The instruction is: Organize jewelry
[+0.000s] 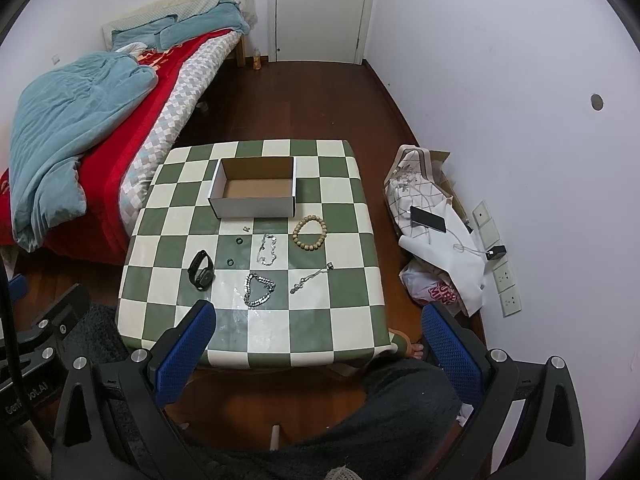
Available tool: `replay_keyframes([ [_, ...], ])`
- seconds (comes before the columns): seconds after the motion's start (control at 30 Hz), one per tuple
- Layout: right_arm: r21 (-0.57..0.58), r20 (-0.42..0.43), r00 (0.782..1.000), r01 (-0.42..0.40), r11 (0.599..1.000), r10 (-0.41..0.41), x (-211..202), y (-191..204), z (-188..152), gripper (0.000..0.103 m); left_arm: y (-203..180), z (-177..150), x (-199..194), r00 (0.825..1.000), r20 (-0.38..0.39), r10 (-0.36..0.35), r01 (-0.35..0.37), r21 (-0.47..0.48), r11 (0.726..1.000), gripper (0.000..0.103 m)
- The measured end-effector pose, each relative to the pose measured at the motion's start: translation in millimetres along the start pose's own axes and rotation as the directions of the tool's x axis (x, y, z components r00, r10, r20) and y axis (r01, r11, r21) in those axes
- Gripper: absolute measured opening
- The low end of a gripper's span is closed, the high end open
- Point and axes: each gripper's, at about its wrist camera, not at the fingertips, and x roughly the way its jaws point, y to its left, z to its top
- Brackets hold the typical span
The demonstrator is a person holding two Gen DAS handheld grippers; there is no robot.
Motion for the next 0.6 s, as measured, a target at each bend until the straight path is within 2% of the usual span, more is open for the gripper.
replay_keyframes([
  [0.6, 0.007, -0.001, 1.000, -0.003, 1.000, 0.003, 0.2, 1.3, -1.8, 0.103, -7.6, 8.2, -1.4, 1.000, 0.007, 0.000, 0.000, -0.002, 1.000, 0.103],
])
